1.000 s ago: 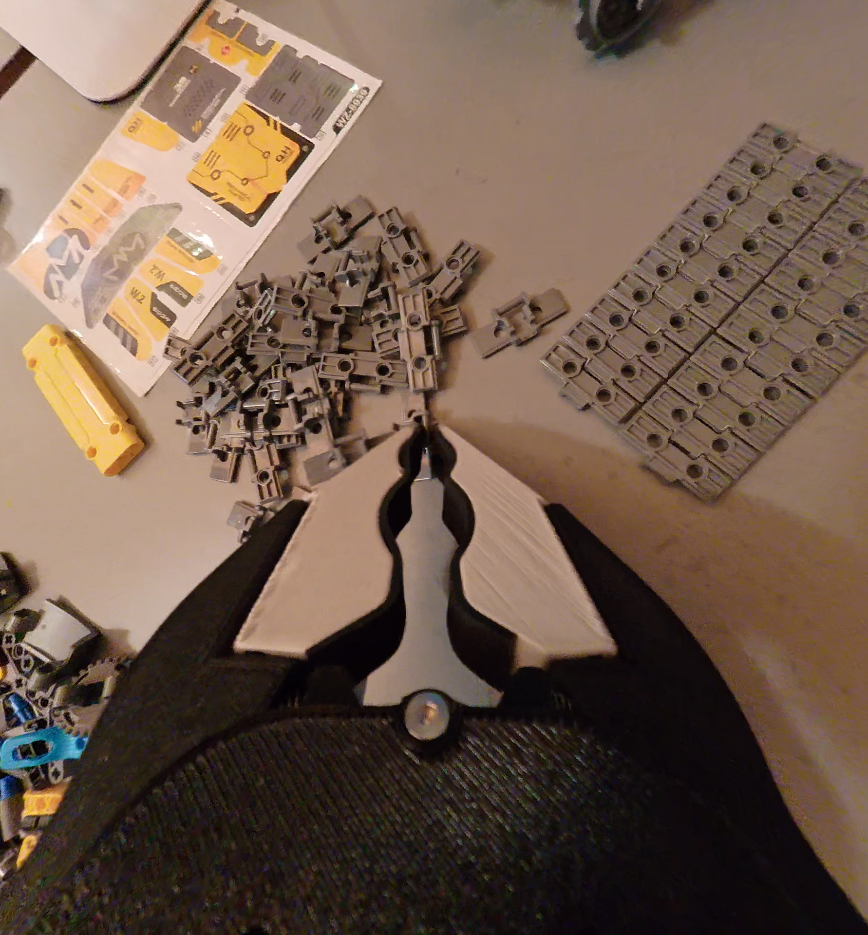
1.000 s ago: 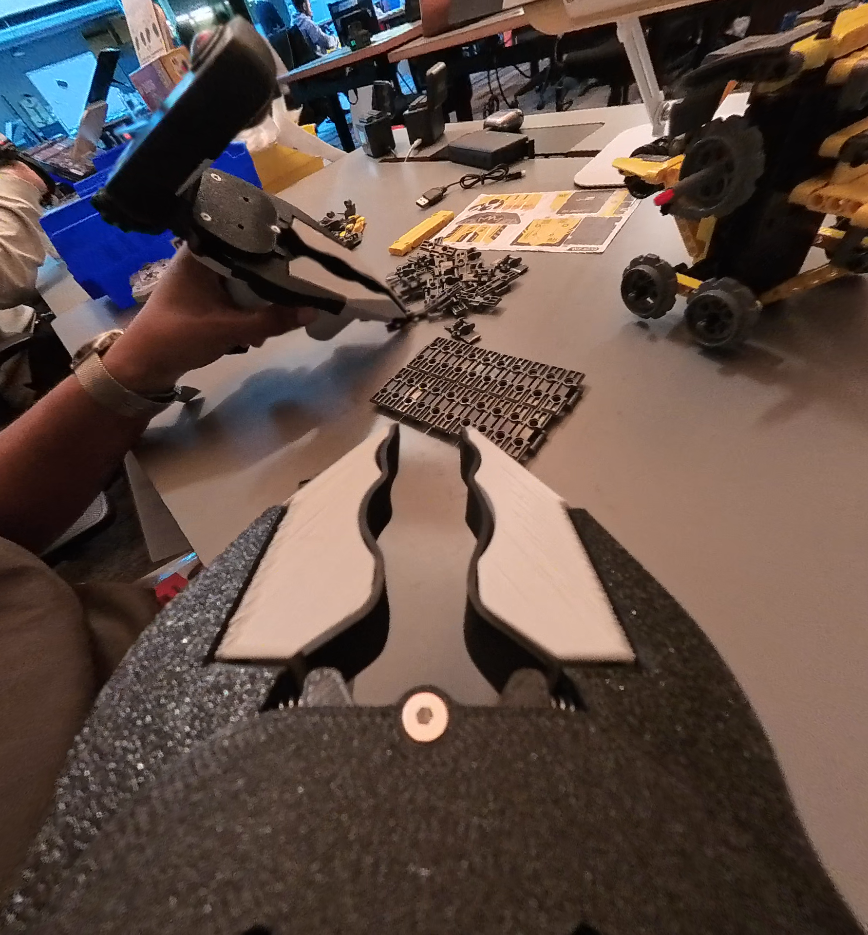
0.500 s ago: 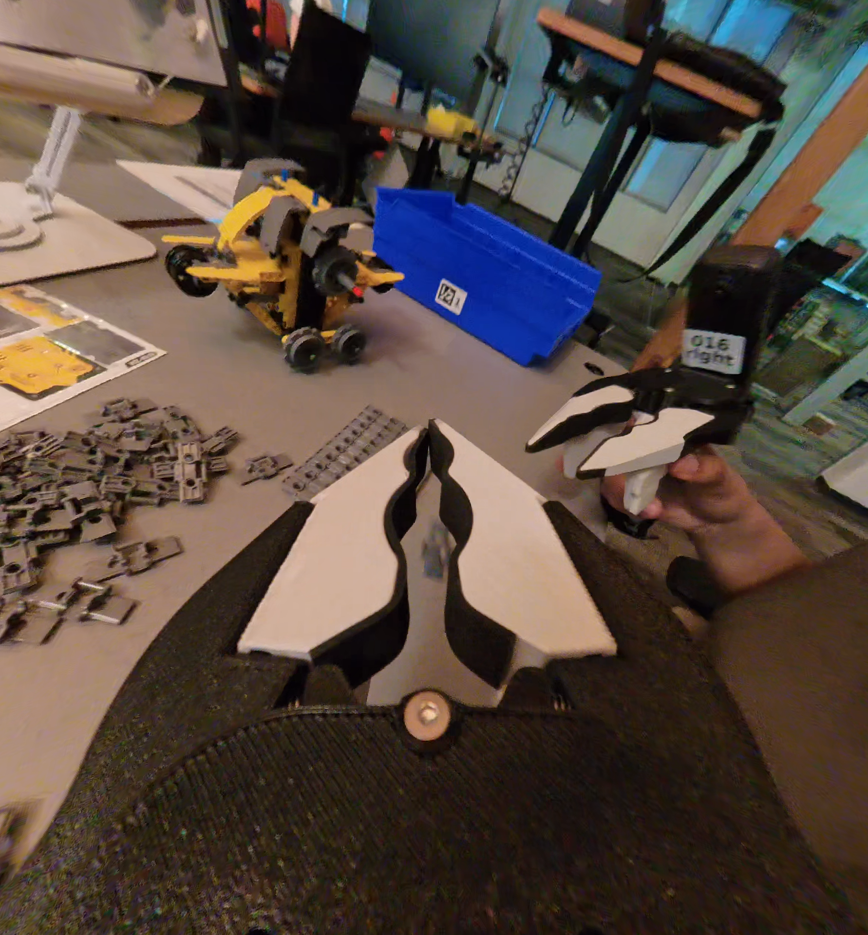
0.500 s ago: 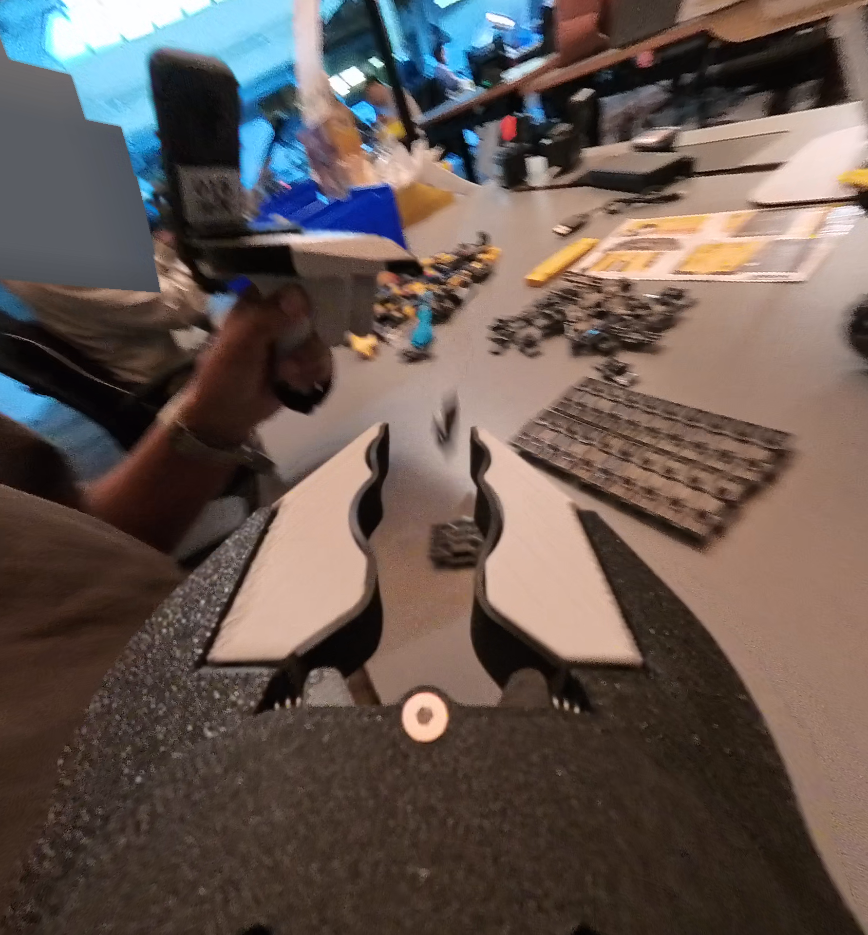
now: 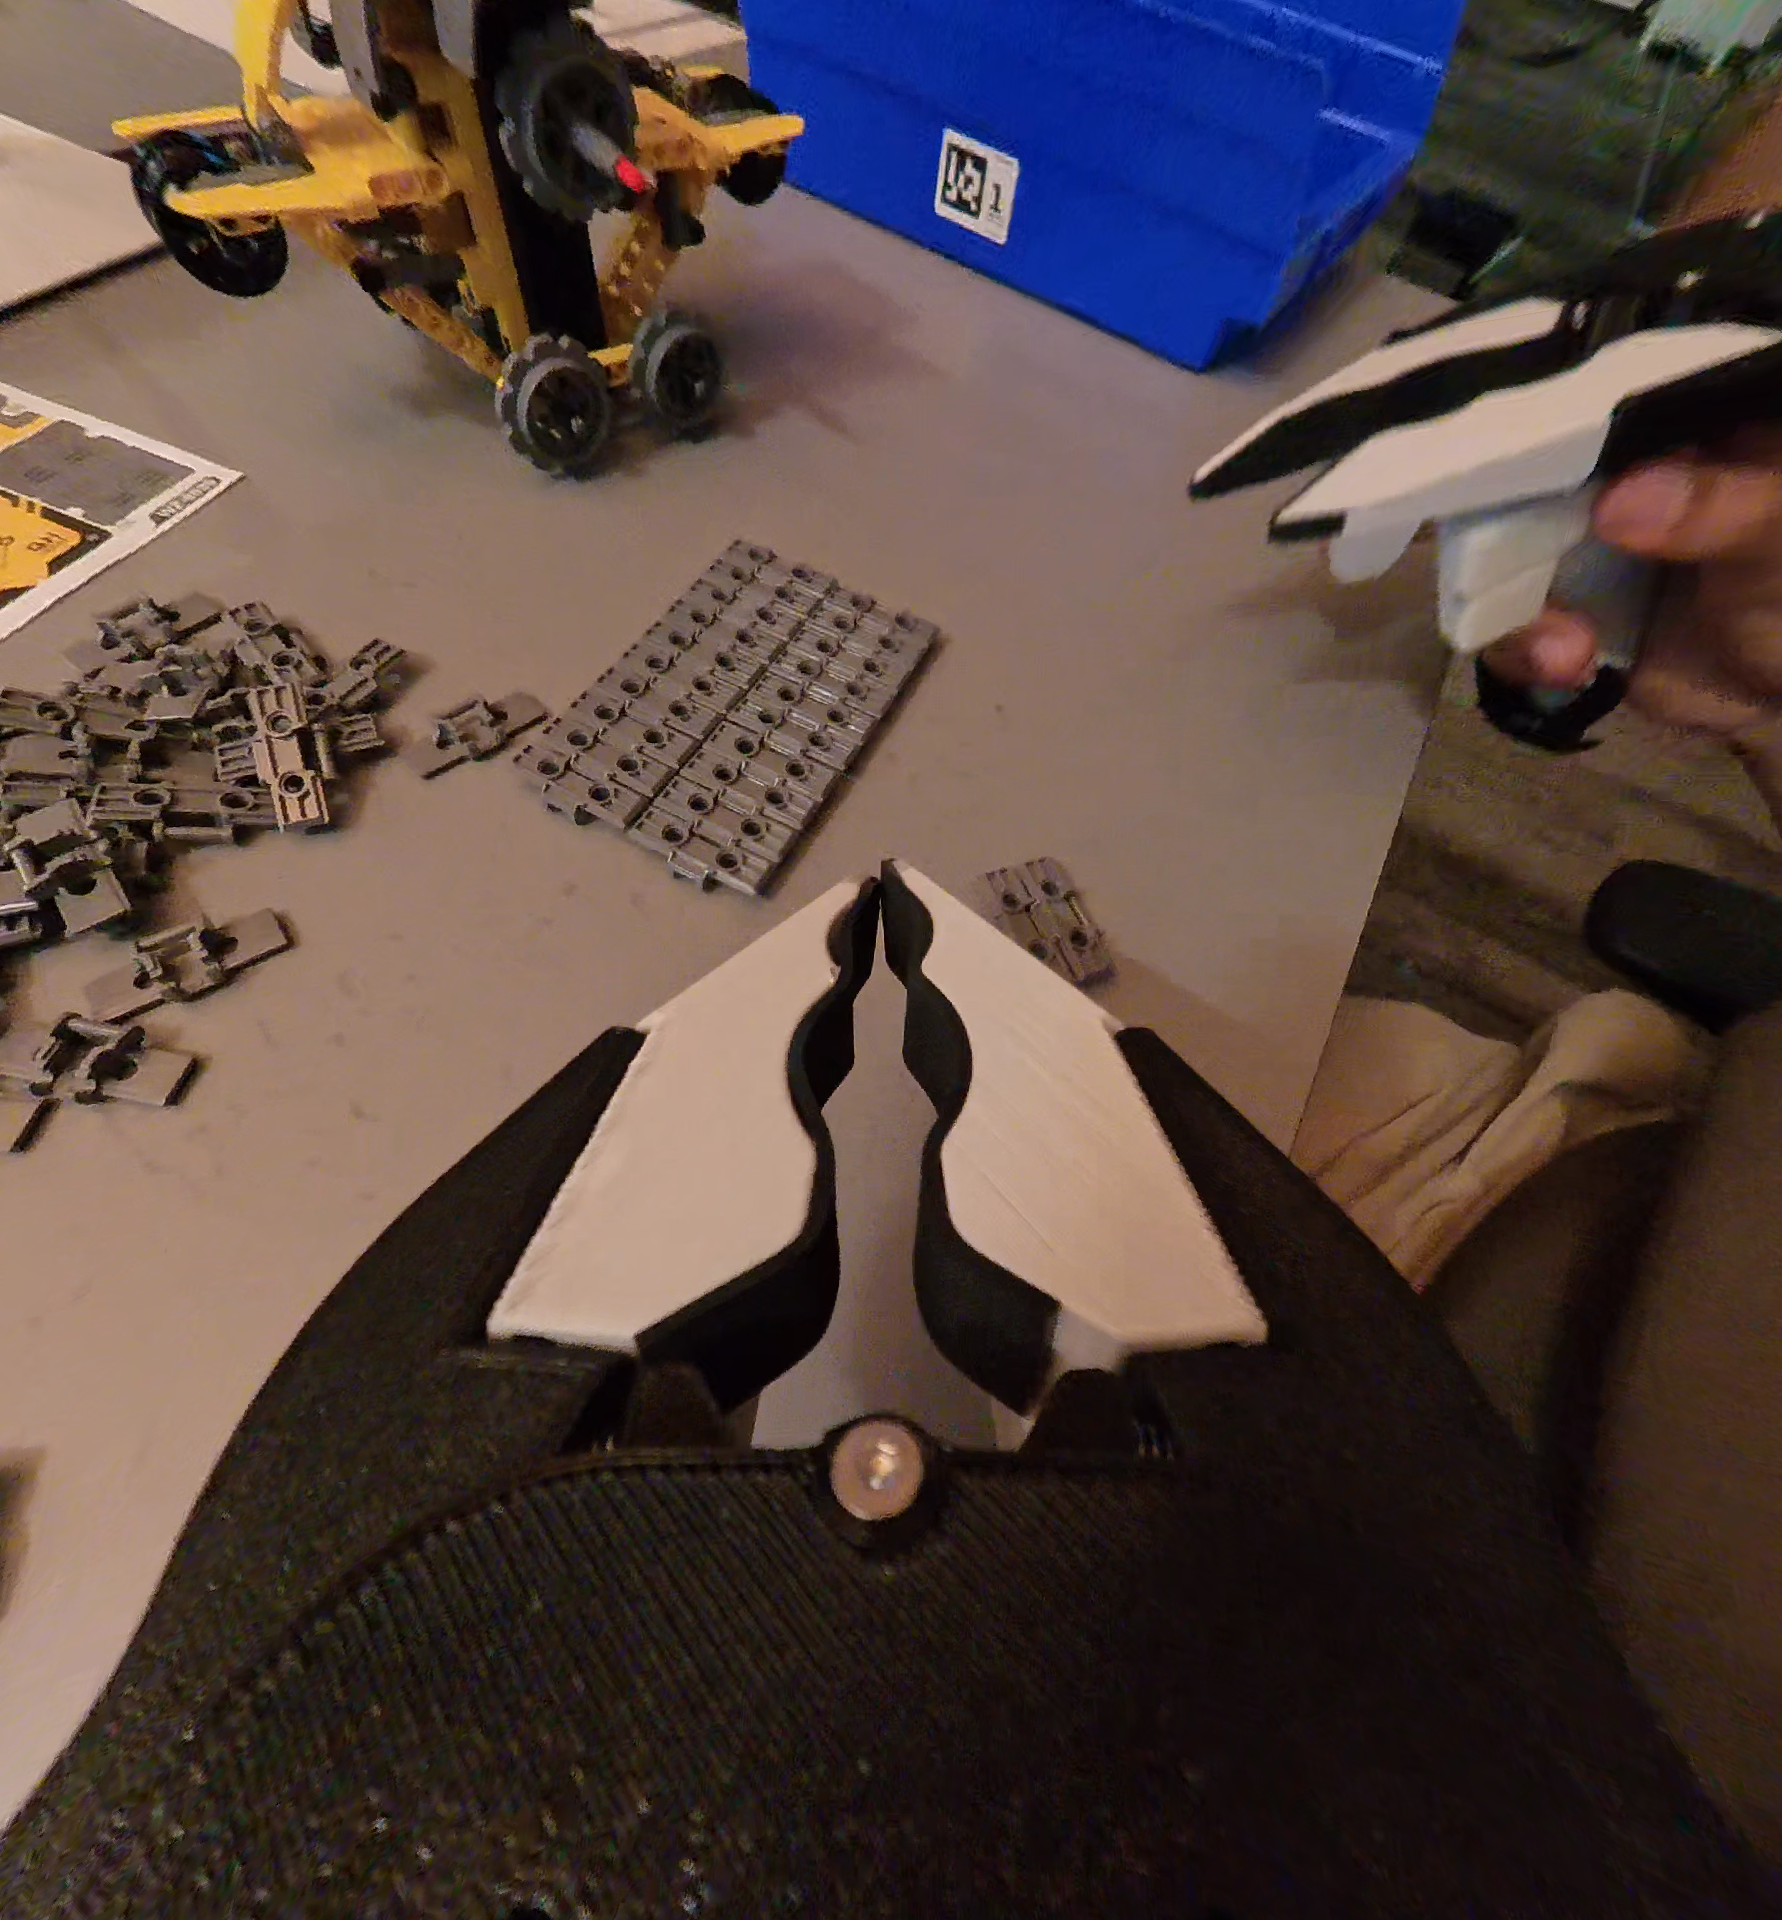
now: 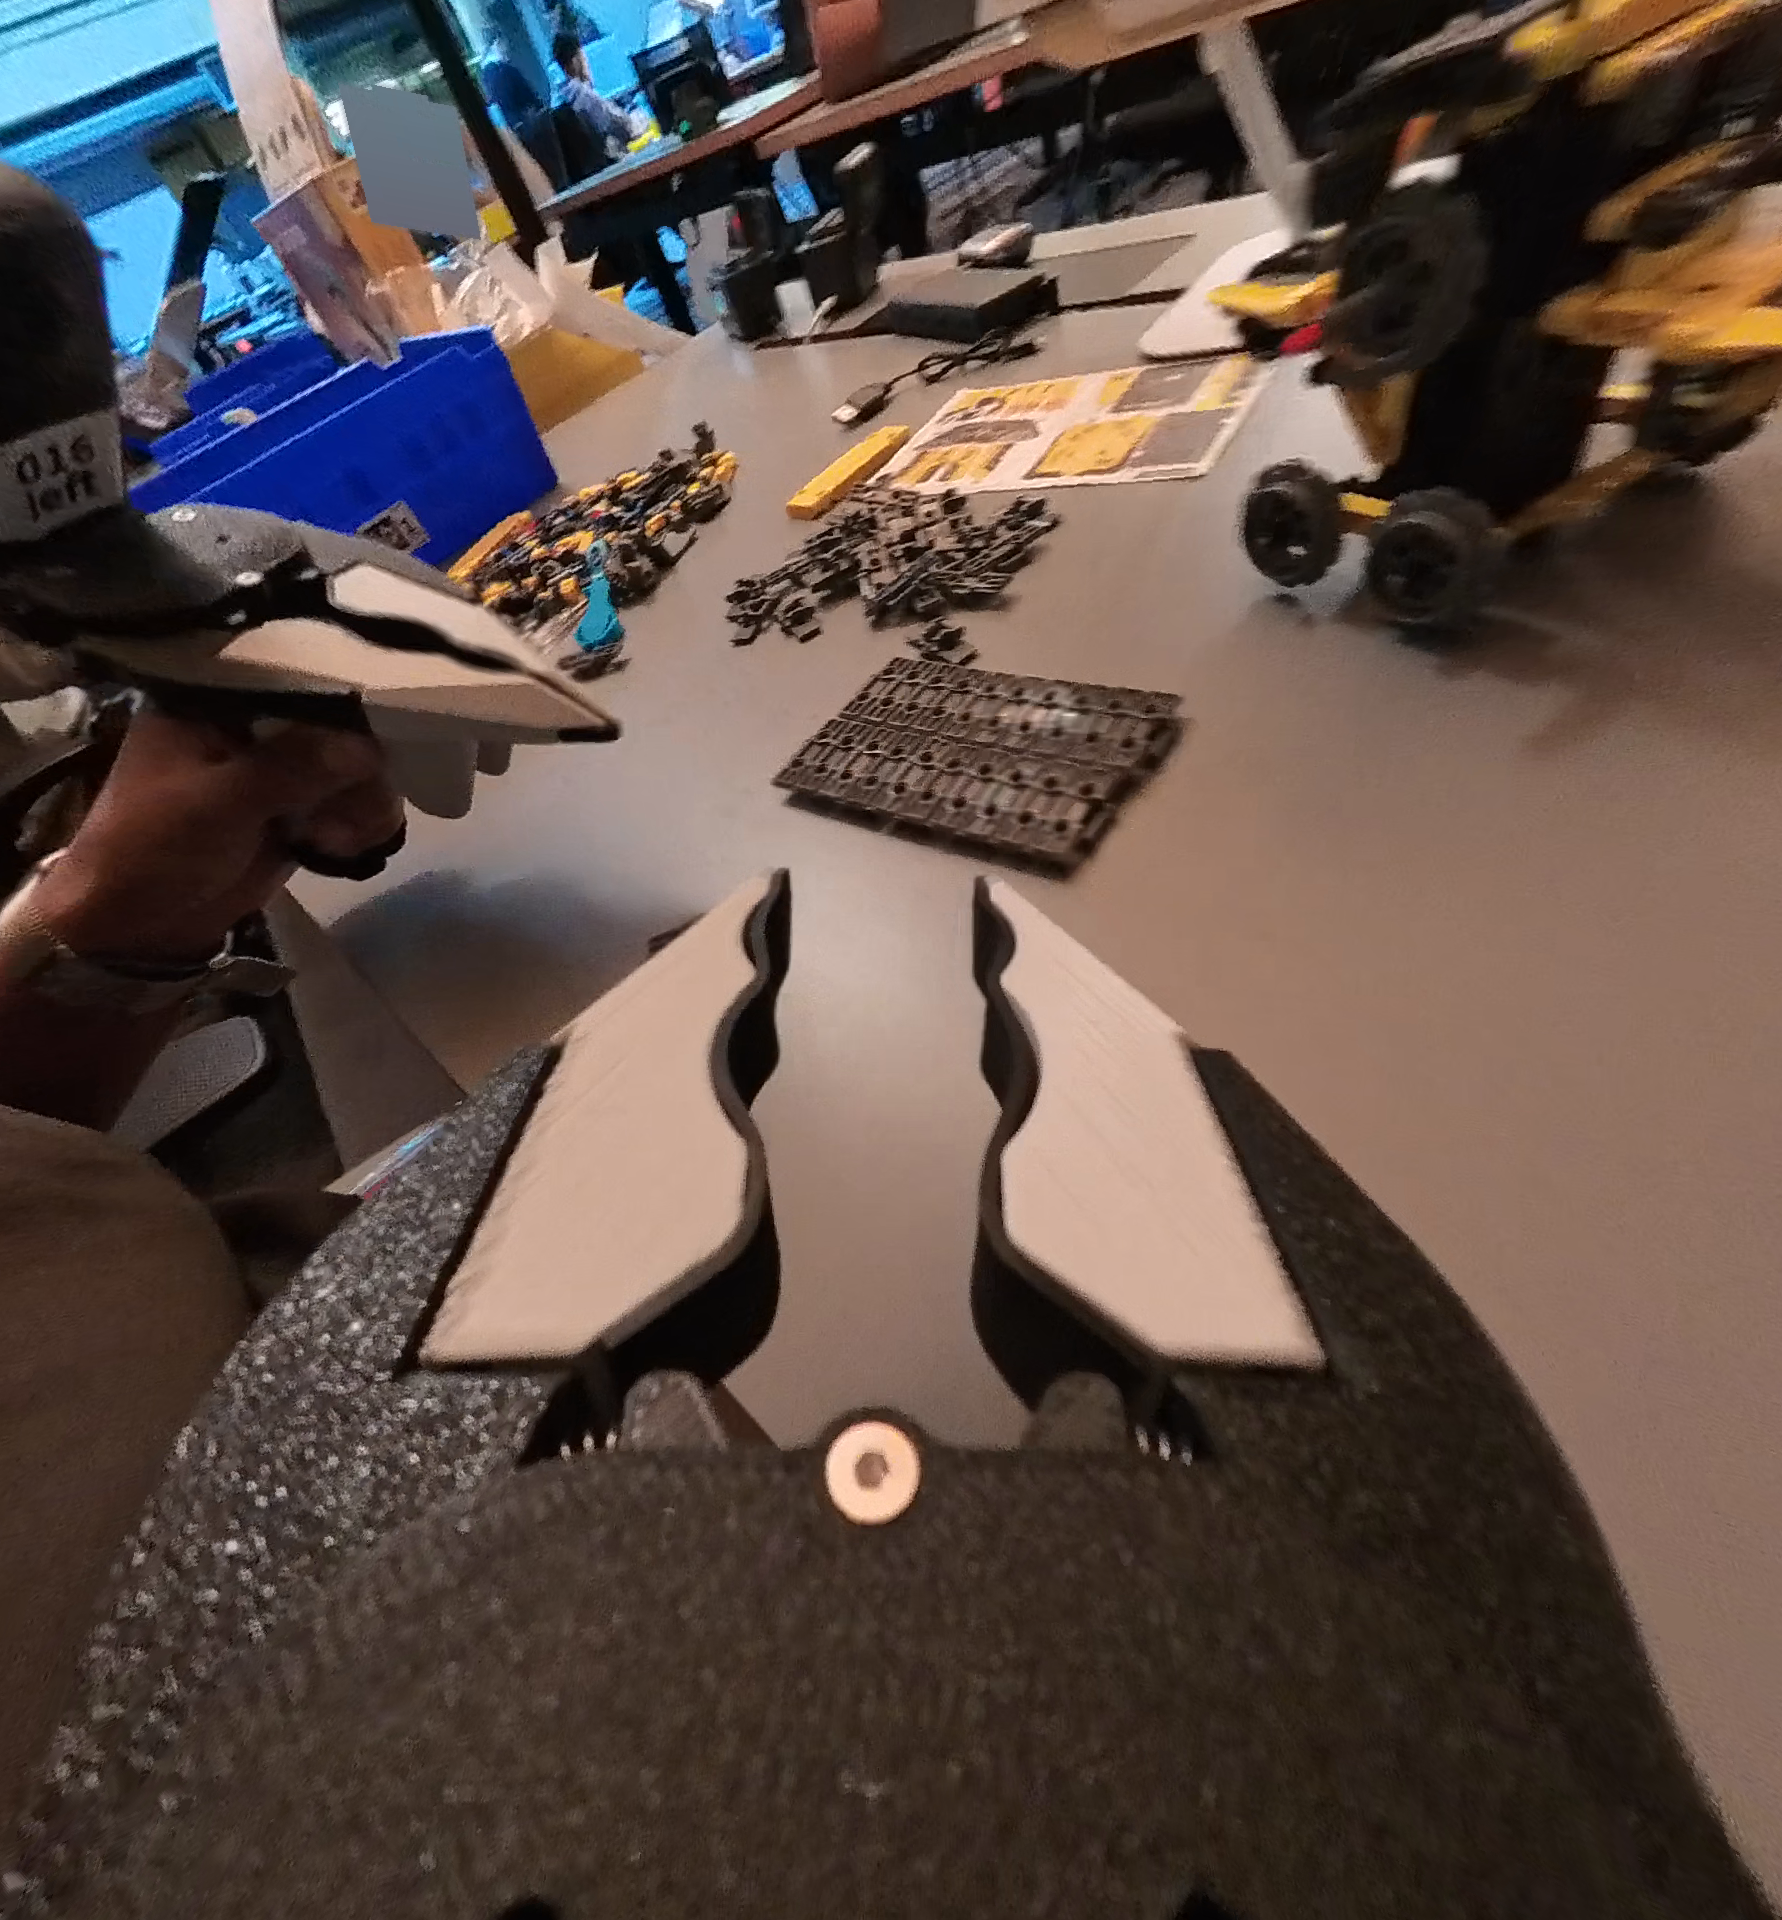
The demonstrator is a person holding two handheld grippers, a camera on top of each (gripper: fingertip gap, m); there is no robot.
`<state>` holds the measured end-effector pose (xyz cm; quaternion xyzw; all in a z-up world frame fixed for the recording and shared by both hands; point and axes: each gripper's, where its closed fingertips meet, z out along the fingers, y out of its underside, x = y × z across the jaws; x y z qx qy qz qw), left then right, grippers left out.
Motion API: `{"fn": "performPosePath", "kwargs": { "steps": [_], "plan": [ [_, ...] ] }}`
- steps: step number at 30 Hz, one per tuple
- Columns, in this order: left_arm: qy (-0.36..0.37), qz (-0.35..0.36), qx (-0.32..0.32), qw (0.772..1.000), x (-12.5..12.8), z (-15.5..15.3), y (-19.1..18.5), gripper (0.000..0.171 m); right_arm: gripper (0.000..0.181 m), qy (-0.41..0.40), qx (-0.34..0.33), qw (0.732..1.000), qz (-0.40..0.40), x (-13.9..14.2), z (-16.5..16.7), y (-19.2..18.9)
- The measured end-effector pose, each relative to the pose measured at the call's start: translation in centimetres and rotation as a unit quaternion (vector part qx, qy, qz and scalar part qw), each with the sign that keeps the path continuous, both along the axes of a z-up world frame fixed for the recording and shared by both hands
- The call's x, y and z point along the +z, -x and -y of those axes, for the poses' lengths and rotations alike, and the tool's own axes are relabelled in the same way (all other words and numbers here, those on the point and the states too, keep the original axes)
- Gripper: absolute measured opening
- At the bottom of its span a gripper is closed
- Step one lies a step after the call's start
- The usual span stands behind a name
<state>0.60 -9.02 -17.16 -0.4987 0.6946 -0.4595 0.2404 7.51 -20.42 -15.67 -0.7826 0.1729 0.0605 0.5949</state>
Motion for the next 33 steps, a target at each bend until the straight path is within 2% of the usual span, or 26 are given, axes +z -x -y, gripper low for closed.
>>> {"fn": "performPosePath", "kwargs": {
  "steps": [6, 11, 17, 21, 26, 28, 30, 33],
  "plan": [
    [0.014, 0.016, -0.032, 0.999, 0.9, 1.9, 0.5, 0.002, 0.034, -0.010, -0.103, 0.994, 0.035, 2.8, 7.5, -3.9],
    [0.004, 0.026, -0.044, 0.999, 1.1, 4.5, 1.2, 0.009, 0.034, -0.029, -0.185, 0.979, 0.074, 4.5, 14.3, -5.0],
    [-0.006, 0.024, -0.069, 0.997, 0.5, 9.2, 2.3, 0.014, 0.034, -0.029, -0.286, 0.953, 0.101, 3.5, 23.4, -5.0],
    [-0.007, 0.016, -0.085, 0.996, 0.0, 12.8, 2.7, 0.019, 0.034, -0.035, -0.345, 0.933, 0.094, 1.7, 29.3, -4.1],
    [-0.010, 0.005, -0.101, 0.995, -0.6, 17.7, 3.1, 0.028, 0.038, 0.017, -0.406, 0.909, 0.092, -3.8, 35.8, -3.1],
    [-0.032, 0.003, -0.097, 0.995, -0.9, 19.1, 2.9, 0.035, 0.052, 0.053, -0.415, 0.902, 0.110, -7.0, 38.0, -3.4],
    [-0.064, 0.003, -0.086, 0.994, -1.4, 19.9, 2.3, 0.043, 0.062, 0.112, -0.410, 0.895, 0.135, -11.4, 40.2, -4.2],
    [-0.110, 0.000, -0.062, 0.992, -2.3, 20.5, 0.8, 0.055, 0.056, 0.188, -0.379, 0.897, 0.128, -20.9, 42.0, -5.2]
  ]
}}
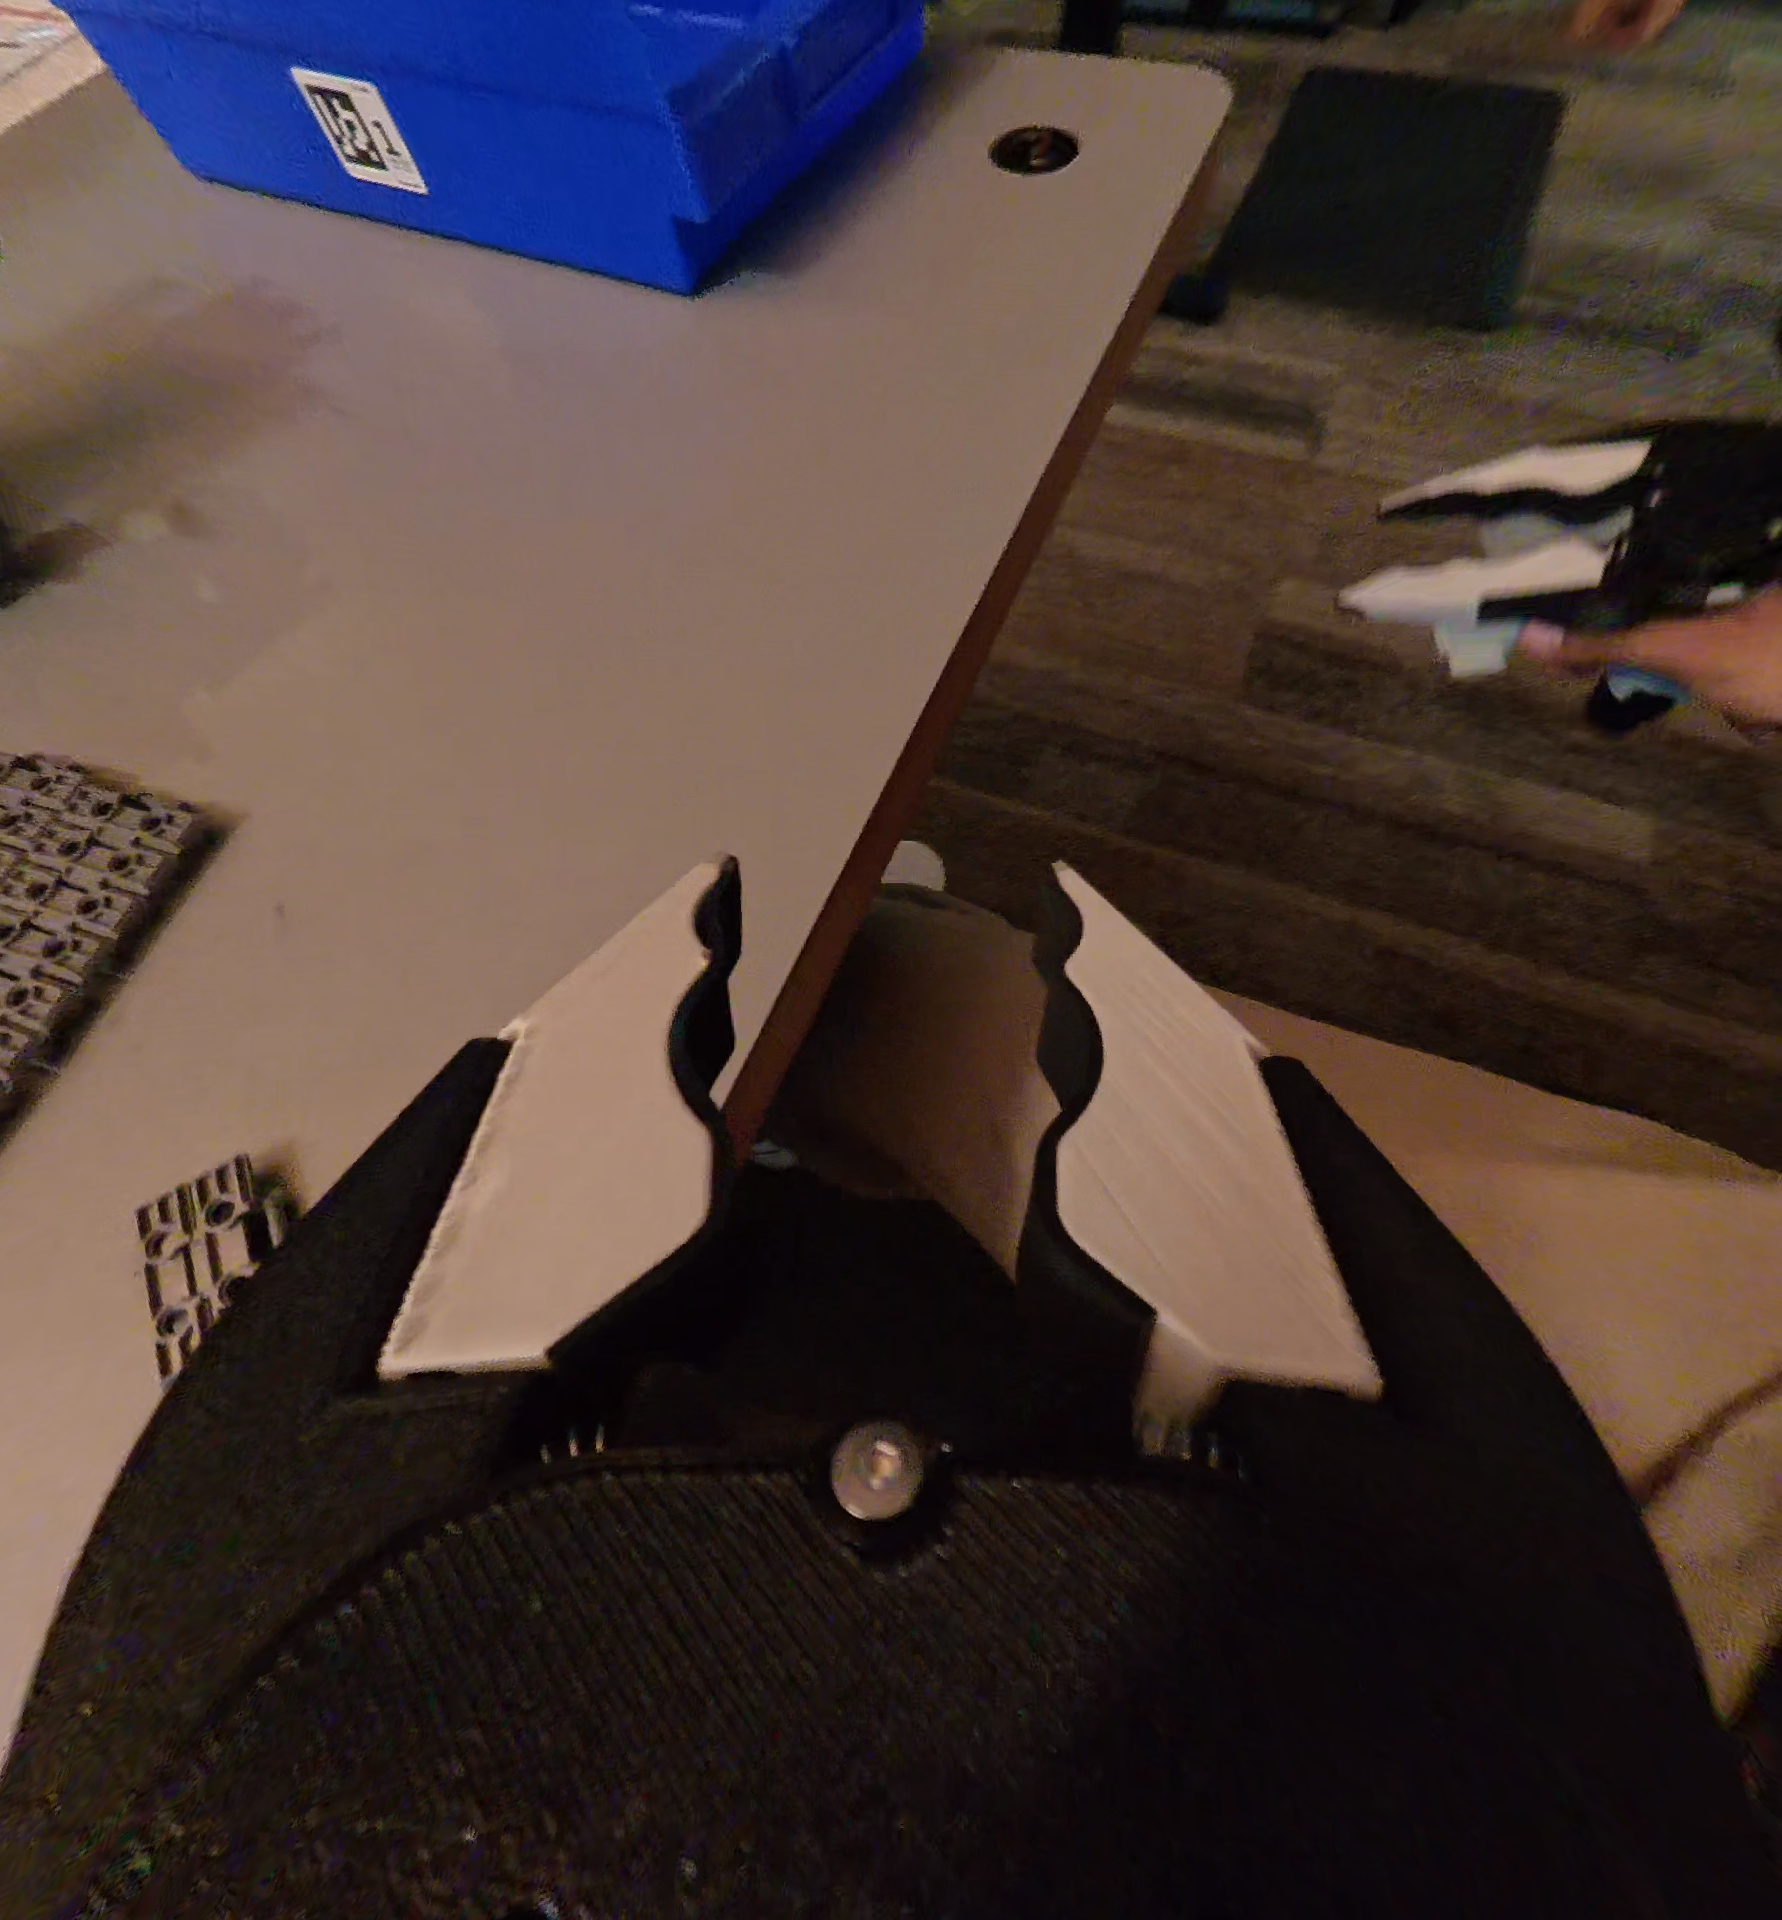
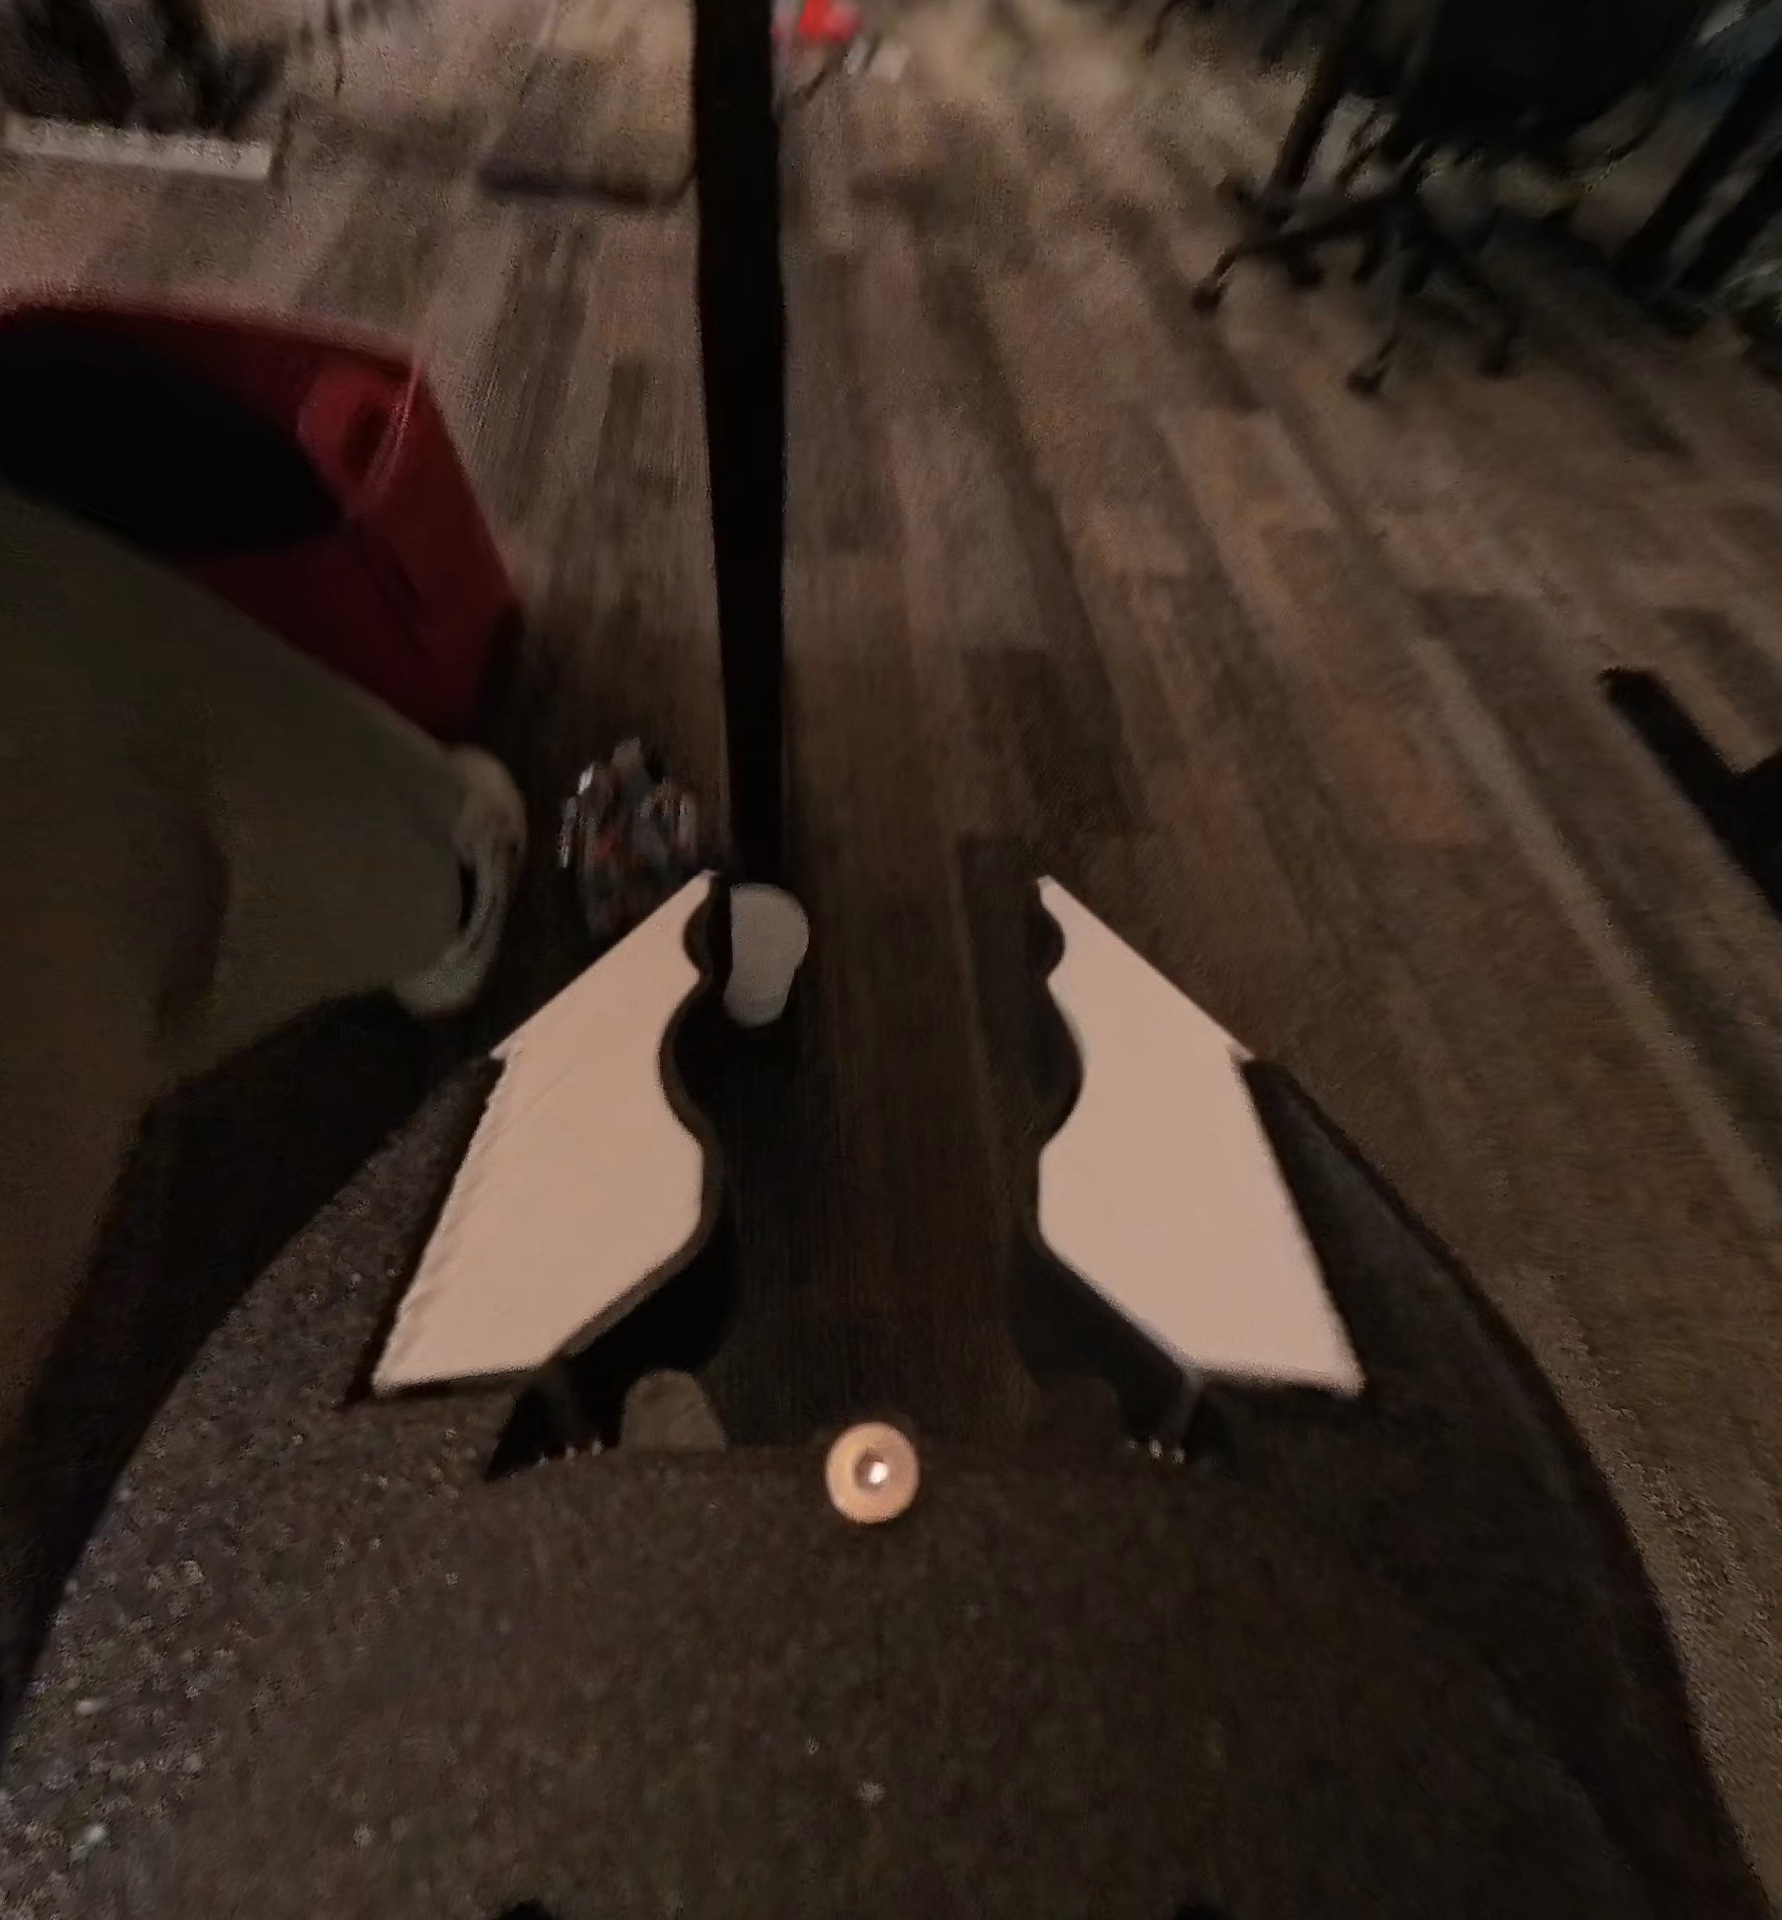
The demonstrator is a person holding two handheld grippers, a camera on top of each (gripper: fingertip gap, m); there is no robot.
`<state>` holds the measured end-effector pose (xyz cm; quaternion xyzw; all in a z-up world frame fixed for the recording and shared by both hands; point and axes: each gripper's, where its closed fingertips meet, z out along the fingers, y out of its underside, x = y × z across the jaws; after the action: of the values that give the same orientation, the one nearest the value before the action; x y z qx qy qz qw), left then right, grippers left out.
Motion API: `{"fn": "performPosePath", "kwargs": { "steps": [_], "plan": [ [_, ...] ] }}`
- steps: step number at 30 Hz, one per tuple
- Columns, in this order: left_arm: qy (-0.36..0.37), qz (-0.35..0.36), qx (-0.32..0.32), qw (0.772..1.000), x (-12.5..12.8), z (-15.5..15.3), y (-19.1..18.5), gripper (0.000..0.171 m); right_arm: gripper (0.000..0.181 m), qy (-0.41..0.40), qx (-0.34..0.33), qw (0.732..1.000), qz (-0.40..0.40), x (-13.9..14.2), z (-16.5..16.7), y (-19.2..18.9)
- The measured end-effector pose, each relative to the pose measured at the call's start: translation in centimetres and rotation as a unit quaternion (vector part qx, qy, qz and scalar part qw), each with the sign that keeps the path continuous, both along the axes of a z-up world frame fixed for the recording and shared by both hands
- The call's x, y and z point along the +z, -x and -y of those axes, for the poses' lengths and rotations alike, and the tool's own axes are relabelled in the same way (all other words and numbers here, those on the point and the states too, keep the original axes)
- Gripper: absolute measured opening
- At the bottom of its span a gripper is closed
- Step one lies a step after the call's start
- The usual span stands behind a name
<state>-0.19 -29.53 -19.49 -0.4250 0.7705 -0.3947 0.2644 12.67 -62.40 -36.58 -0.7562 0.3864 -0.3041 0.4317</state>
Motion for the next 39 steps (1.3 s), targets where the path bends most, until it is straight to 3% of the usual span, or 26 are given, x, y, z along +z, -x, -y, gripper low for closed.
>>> {"fn": "performPosePath", "kwargs": {
  "steps": [5, 8, 12, 16, 20, 26, 28, 32, 35, 36, 37, 39],
  "plan": [
    [-0.028, 0.022, 0.051, 0.998, 0.0, -0.6, -3.0, 0.067, 0.036, 0.052, 0.061, 0.989, -0.122, -18.4, -0.2, -1.8],
    [-0.037, 0.043, 0.088, 0.994, 0.7, -2.2, -4.6, 0.064, 0.036, 0.068, 0.057, 0.985, -0.147, -27.9, -1.0, -5.6],
    [0.016, 0.097, 0.066, 0.993, 4.6, -0.9, -6.4, 0.051, 0.041, 0.115, 0.046, 0.977, -0.171, -40.1, -2.2, -10.9],
    [0.020, 0.080, 0.076, 0.994, 6.6, -0.3, -9.5, 0.052, 0.049, 0.082, 0.091, 0.966, -0.230, -48.5, -5.7, -13.1],
    [0.009, 0.047, 0.070, 0.996, 6.0, 0.6, -12.6, 0.054, 0.057, 0.131, 0.183, 0.939, -0.261, -53.4, -8.2, -14.2],
    [0.000, 0.022, 0.038, 0.999, 4.6, 2.0, -15.6, 0.056, 0.052, 0.150, 0.226, 0.919, -0.285, -55.8, -9.3, -17.0],
    [-0.022, 0.014, 0.043, 0.999, 3.6, 1.4, -15.9, 0.055, 0.052, 0.192, 0.256, 0.901, -0.292, -56.8, -9.8, -16.6],
    [0.007, -0.004, 0.053, 0.999, 3.0, 1.3, -16.0, 0.055, 0.045, 0.295, 0.288, 0.850, -0.327, -59.2, -9.1, -14.8],
    [0.010, -0.001, 0.053, 0.999, 3.0, 1.3, -15.7, 0.055, 0.030, 0.278, 0.267, 0.861, -0.331, -59.2, -9.0, -14.9],
    [0.007, -0.002, 0.051, 0.999, 2.9, 1.3, -15.6, 0.055, 0.008, 0.262, 0.250, 0.866, -0.346, -59.2, -8.8, -14.9],
    [0.004, -0.003, 0.048, 0.999, 2.8, 1.3, -15.5, 0.055, 0.000, 0.237, 0.235, 0.868, -0.367, -59.1, -8.6, -14.8],
    [-0.002, -0.004, 0.043, 0.999, 2.8, 1.4, -15.2, 0.055, 0.000, 0.162, 0.201, 0.880, -0.399, -58.5, -8.6, -14.5]
  ]
}}
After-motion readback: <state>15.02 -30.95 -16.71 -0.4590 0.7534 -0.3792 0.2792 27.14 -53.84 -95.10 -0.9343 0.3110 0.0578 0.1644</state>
